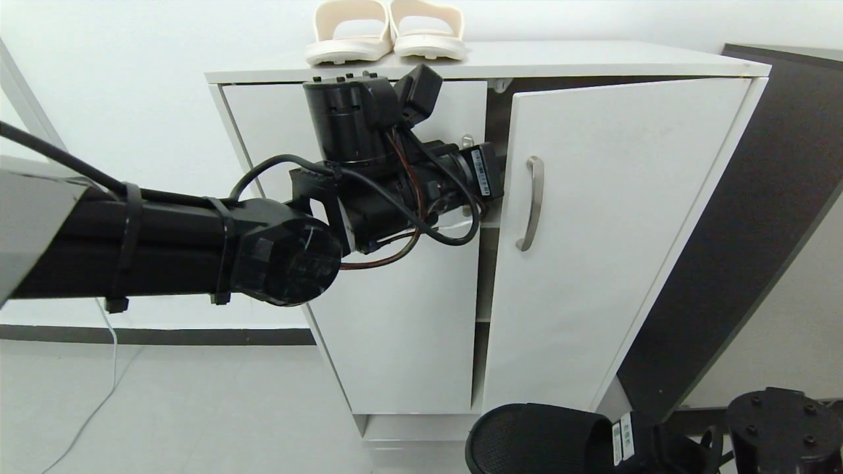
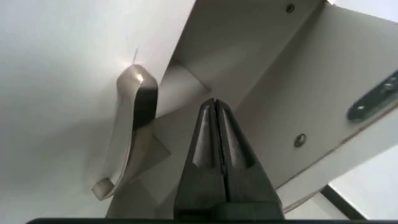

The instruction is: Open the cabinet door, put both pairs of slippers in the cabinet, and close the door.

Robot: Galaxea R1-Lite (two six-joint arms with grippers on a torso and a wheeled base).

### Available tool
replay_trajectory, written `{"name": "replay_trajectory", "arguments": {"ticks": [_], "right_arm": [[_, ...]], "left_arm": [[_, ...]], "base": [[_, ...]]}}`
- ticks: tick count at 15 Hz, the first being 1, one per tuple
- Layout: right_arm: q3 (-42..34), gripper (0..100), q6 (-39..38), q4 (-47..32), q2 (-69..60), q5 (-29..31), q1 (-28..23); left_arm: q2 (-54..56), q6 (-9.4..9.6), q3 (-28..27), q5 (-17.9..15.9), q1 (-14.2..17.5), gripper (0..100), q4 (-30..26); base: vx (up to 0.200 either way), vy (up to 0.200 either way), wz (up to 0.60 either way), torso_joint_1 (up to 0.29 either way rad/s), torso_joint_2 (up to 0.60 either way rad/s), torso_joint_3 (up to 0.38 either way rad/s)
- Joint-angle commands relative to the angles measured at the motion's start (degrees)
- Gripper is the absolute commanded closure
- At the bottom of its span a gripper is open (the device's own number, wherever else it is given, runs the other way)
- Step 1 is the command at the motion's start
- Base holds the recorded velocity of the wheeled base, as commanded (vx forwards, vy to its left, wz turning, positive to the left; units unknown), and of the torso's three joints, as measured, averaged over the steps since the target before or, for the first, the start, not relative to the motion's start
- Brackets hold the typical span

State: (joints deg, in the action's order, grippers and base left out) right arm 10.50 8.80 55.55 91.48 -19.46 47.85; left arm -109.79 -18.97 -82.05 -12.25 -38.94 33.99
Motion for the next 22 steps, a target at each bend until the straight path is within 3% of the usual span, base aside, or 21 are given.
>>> {"name": "replay_trajectory", "arguments": {"ticks": [1, 3, 7, 11, 14, 16, 18, 22], "right_arm": [[-0.21, 100, -0.01, -0.01, 0.37, -0.06, 0.4], [-1.79, 100, 0.08, -0.01, 0.19, -0.14, 1.9], [-3.46, 100, -0.01, 0.17, -0.25, -0.23, 4.71], [-3.55, 100, -0.01, 0.17, 0.02, -0.23, 4.71], [-3.03, 100, -0.36, 0.17, 0.63, 0.12, 4.27], [0.23, 100, -1.33, 0.17, 2.92, 0.65, -0.3], [3.3, 100, -3.53, 0.26, 5.82, 1.79, -5.13], [12.36, 100, -10.91, 0.26, 9.51, 15.15, -6.28]], "left_arm": [[-0.07, -0.19, 0.4, 0.03, -0.09, 100, 0.03], [0.98, -0.1, 4.27, -0.05, -0.79, 100, 1.78], [1.51, 0.07, 11.22, 0.03, -9.67, 100, 8.55], [1.33, -0.1, 11.3, 0.03, -9.67, 100, 10.4], [2.74, -0.1, 11.04, 4.52, -7.29, 100, 11.01], [5.64, -0.19, 12.45, 7.07, -2.99, 100, 10.92], [11.79, -0.02, 18.51, 7.68, 1.93, 100, 10.75], [31.92, 0.07, 39.08, 7.94, 11.87, 100, 8.64]], "base": [[-0.2, 0.0, 0.0, 0.002, 0.01, 0.002], [-0.2, 0.0, 0.0, 0.002, 0.0, 0.0], [-0.2, 0.0, 0.0, 0.002, 0.0, 0.001], [-0.2, 0.0, 0.0, -0.001, 0.0, 0.001], [0.0, 0.0, 0.0, 0.0, 0.0, 0.0], [0.0, 0.0, 0.0, 0.0, 0.0, 0.0], [0.0, 0.0, 0.0, 0.0, 0.0, 0.0], [0.0, 0.0, 0.0, 0.0, 0.0, 0.0]]}}
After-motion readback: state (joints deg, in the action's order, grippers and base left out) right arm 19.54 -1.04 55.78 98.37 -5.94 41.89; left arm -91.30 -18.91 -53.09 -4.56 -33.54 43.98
